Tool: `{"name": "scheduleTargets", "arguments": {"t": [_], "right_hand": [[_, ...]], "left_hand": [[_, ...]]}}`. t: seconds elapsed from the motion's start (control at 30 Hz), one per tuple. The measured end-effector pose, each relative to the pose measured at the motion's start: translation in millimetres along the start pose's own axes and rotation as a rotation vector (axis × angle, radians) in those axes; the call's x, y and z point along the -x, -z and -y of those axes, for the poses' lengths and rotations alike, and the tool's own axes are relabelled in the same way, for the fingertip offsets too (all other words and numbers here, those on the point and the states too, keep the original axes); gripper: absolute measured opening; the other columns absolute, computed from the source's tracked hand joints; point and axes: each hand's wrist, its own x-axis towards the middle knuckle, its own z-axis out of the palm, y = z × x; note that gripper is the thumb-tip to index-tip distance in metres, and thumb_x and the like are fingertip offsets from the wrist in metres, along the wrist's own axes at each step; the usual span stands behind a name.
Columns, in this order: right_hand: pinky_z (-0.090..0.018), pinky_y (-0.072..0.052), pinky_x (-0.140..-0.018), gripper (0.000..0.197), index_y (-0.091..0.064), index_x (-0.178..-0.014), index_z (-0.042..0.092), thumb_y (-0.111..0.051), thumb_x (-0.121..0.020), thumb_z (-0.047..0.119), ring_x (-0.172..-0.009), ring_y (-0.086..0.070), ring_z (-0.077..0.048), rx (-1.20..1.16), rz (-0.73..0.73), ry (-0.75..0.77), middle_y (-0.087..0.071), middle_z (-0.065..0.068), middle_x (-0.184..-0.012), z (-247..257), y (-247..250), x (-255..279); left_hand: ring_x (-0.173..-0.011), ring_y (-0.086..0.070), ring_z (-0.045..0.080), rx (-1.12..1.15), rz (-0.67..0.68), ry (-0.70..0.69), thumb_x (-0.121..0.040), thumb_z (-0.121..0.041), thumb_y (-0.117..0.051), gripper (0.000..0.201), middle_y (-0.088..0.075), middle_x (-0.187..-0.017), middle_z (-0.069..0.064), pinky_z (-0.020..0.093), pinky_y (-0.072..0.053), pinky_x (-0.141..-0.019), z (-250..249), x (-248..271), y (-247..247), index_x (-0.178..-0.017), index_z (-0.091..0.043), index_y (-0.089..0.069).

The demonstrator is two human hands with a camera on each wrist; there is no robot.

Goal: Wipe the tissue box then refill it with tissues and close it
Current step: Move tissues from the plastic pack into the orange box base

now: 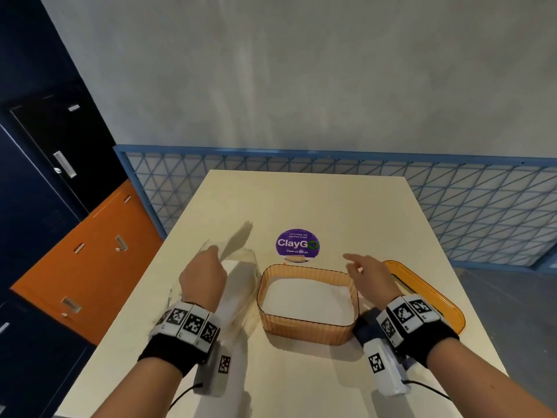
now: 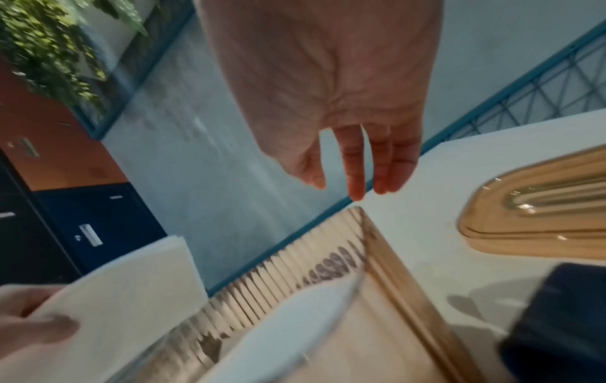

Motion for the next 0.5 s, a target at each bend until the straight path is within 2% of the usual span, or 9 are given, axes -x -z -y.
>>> {"name": "scheduleTargets", "arguments": {"t": [0.07, 0.13, 0.2, 0.27, 0.33, 0.4, 0.43, 0.47, 0.5], "right_hand": [[-0.029, -0.046, -0.082, 0.035, -0.058, -0.124, 0.013, -0.041, -0.098, 0.030, -0.094, -0.060, -0.020, -0.165, -0.008, 0.019, -0.066, -0.008, -0.110, 20.7, 7.9, -2.5], [-0.029, -0.049, -0.067, 0.045, -0.057, -0.121, 0.010, -0.034, -0.098, 0.041, -0.079, -0.062, -0.022, -0.516, 0.169, -0.062, -0.068, -0.008, -0.098, 47.6, 15.3, -3.2], [-0.031, -0.052, -0.060, 0.056, -0.054, -0.117, 0.011, -0.027, -0.095, 0.055, -0.075, -0.067, -0.028, -0.841, 0.367, -0.165, -0.071, -0.014, -0.098, 67.5, 24.0, -3.8], [-0.033, -0.056, -0.062, 0.060, -0.057, -0.113, 0.012, -0.027, -0.093, 0.060, -0.081, -0.068, -0.032, -0.993, 0.516, -0.205, -0.070, -0.016, -0.102, 77.7, 33.7, -5.4], [-0.032, -0.059, -0.061, 0.045, -0.057, -0.116, 0.010, -0.041, -0.094, 0.046, -0.084, -0.066, -0.028, -1.013, 0.548, -0.215, -0.068, -0.012, -0.100, 81.0, 40.8, -6.1], [-0.032, -0.057, -0.062, 0.035, -0.053, -0.123, 0.001, -0.053, -0.093, 0.020, -0.089, -0.062, -0.027, -0.886, 0.472, -0.183, -0.064, -0.013, -0.104, 78.9, 44.3, -9.7], [-0.033, -0.055, -0.067, 0.034, -0.052, -0.123, -0.001, -0.054, -0.091, 0.011, -0.092, -0.061, -0.028, -0.789, 0.421, -0.137, -0.063, -0.015, -0.110, 76.4, 46.3, -12.0], [-0.033, -0.052, -0.070, 0.032, -0.053, -0.121, -0.001, -0.055, -0.090, 0.007, -0.093, -0.061, -0.028, -0.686, 0.375, -0.078, -0.062, -0.016, -0.114, 75.2, 49.3, -12.8], [-0.032, -0.048, -0.072, 0.028, -0.054, -0.118, 0.001, -0.055, -0.090, 0.007, -0.091, -0.060, -0.025, -0.574, 0.323, -0.014, -0.061, -0.015, -0.114, 75.7, 53.1, -11.2]], "left_hand": [[-0.090, -0.062, 0.030, 0.103, -0.152, -0.088, -0.089, -0.003, -0.045, 0.029, -0.066, -0.100, 0.009, 0.031, -0.041, -0.062, -12.9, 7.8, 17.1, -0.112, -0.012, -0.061], [-0.090, -0.064, 0.028, 0.220, -0.261, -0.212, -0.087, -0.002, -0.051, 0.036, -0.067, -0.105, 0.006, 0.033, -0.047, -0.063, -26.1, 17.8, 25.4, -0.117, -0.017, -0.061], [-0.093, -0.067, 0.027, 0.294, -0.278, -0.371, -0.081, 0.002, -0.058, 0.044, -0.067, -0.115, 0.003, 0.033, -0.054, -0.064, -37.5, 26.9, 22.8, -0.120, -0.019, -0.062], [-0.099, -0.068, 0.026, 0.323, -0.220, -0.519, -0.071, 0.009, -0.065, 0.054, -0.065, -0.123, 0.006, 0.034, -0.058, -0.070, -46.2, 34.4, 14.1, -0.118, -0.018, -0.065], [-0.105, -0.067, 0.028, 0.292, -0.163, -0.652, -0.065, 0.009, -0.065, 0.058, -0.062, -0.128, 0.012, 0.035, -0.058, -0.075, -50.2, 39.8, -0.4, -0.117, -0.016, -0.066], [-0.123, -0.055, 0.027, 0.329, -0.060, -0.742, -0.075, -0.007, -0.060, 0.056, -0.048, -0.142, 0.014, 0.036, -0.054, -0.092, -51.8, 45.1, -14.2, -0.129, -0.021, -0.055], [-0.135, -0.041, 0.023, 0.403, 0.001, -0.713, -0.084, -0.020, -0.059, 0.055, -0.034, -0.152, 0.009, 0.033, -0.045, -0.103, -52.9, 48.6, -17.1, -0.137, -0.028, -0.045], [-0.142, -0.025, 0.015, 0.518, 0.070, -0.637, -0.088, -0.033, -0.059, 0.060, -0.019, -0.157, 0.001, 0.024, -0.032, -0.110, -53.6, 52.2, -18.9, -0.142, -0.033, -0.034], [-0.144, -0.014, 0.008, 0.658, 0.133, -0.526, -0.088, -0.038, -0.060, 0.067, -0.010, -0.158, -0.007, 0.014, -0.023, -0.111, -55.0, 55.7, -19.4, -0.145, -0.034, -0.024]]}}
